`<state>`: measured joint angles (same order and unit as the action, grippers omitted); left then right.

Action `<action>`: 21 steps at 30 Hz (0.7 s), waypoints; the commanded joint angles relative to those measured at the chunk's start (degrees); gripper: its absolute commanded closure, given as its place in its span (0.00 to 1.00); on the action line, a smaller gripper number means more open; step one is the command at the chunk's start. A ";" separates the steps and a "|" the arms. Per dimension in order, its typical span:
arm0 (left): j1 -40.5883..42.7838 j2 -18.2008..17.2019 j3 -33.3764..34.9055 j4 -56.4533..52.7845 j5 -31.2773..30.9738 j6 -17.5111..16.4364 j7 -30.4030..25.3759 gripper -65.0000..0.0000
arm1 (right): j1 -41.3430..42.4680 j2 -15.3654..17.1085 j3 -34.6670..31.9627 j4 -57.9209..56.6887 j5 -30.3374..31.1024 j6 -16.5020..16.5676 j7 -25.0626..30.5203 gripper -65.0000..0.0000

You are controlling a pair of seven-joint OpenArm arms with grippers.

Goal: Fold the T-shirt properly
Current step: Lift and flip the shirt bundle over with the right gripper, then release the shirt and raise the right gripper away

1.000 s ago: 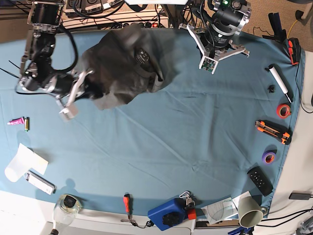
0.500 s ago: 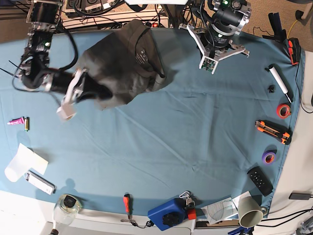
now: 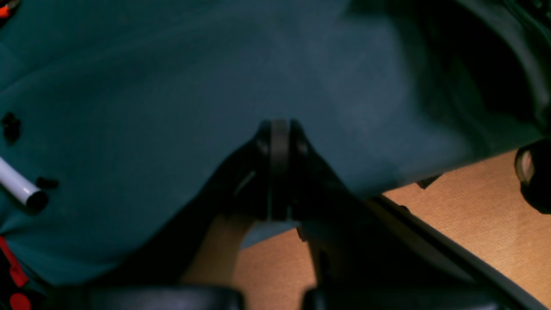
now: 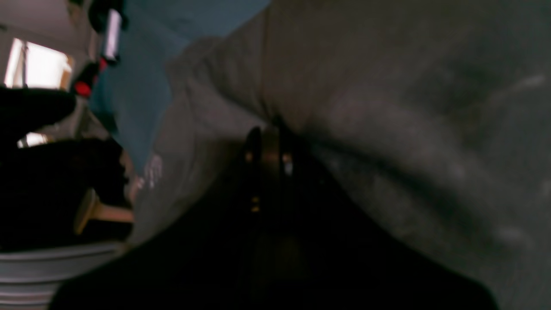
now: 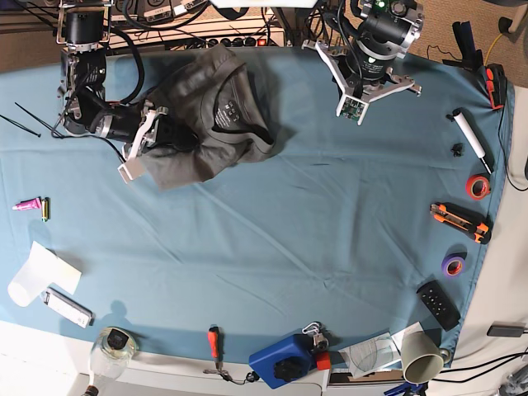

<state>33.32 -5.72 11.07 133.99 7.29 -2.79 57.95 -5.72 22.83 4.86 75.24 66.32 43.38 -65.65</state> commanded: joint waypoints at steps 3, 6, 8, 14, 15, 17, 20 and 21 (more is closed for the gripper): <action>0.15 0.11 0.00 1.01 0.00 -0.02 -1.01 1.00 | -0.79 1.01 0.63 1.14 -3.39 -3.38 -8.15 1.00; 0.17 0.11 0.00 1.01 0.02 0.00 -0.98 1.00 | -0.83 0.98 2.69 7.50 2.05 -3.38 -11.78 1.00; 0.17 0.11 0.00 1.01 0.02 0.00 -0.98 1.00 | -0.87 0.98 4.90 13.44 4.92 -3.38 -14.35 1.00; 0.17 0.11 -0.02 1.01 8.33 1.62 0.04 1.00 | -2.32 1.22 16.24 31.65 7.13 -3.38 -14.35 1.00; 0.17 -0.02 -0.02 1.01 9.60 2.45 0.26 1.00 | -3.30 1.44 18.40 33.16 7.17 -3.38 -14.35 1.00; 0.24 -0.50 -0.26 1.01 10.97 3.48 0.33 1.00 | -5.86 1.60 22.73 35.41 7.19 -3.38 -14.35 1.00; 0.35 -1.51 -2.38 1.01 10.54 4.37 1.22 1.00 | -10.88 1.60 28.94 38.69 7.21 -3.38 -14.35 1.00; 0.46 -1.77 -3.63 1.01 10.05 4.33 1.27 1.00 | -12.68 1.57 30.97 39.78 7.21 -3.38 -14.35 1.00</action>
<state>33.58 -7.16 7.51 133.97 16.75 1.21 60.07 -18.68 23.46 35.57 114.26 72.14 39.90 -81.36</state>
